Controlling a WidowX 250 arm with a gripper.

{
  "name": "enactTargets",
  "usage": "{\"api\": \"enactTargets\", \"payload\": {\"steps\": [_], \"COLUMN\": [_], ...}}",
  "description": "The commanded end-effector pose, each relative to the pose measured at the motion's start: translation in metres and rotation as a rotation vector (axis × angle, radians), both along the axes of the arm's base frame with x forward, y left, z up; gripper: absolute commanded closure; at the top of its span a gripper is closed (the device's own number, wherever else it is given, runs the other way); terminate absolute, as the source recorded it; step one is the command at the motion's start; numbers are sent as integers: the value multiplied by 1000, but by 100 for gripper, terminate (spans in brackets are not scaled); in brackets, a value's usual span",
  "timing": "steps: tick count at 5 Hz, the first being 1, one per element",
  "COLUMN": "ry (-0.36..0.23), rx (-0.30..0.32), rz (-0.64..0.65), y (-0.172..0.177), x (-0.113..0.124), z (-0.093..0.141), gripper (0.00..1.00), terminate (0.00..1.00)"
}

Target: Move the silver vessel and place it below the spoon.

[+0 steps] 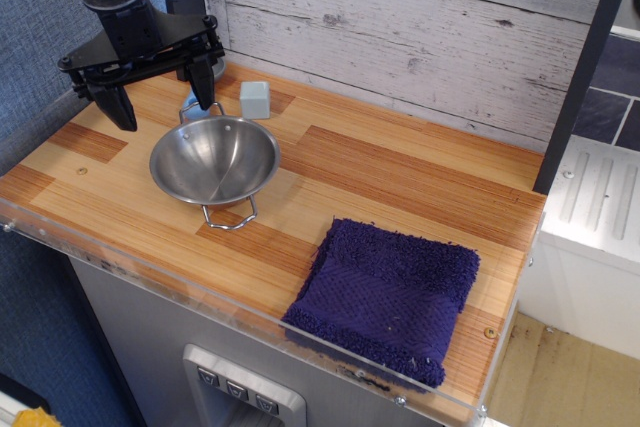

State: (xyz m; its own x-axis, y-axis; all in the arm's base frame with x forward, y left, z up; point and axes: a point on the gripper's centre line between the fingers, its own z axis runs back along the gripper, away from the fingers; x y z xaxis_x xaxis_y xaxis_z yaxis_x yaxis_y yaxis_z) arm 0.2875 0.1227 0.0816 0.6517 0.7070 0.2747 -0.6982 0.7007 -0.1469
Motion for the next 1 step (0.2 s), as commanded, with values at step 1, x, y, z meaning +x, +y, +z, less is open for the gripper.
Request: {"api": "enactTargets", "payload": {"steps": [1], "ry": [-47], "rx": [23], "rz": [-5], "y": [0], "x": [1], "z": [14], "gripper": [0], "terminate": [100]}}
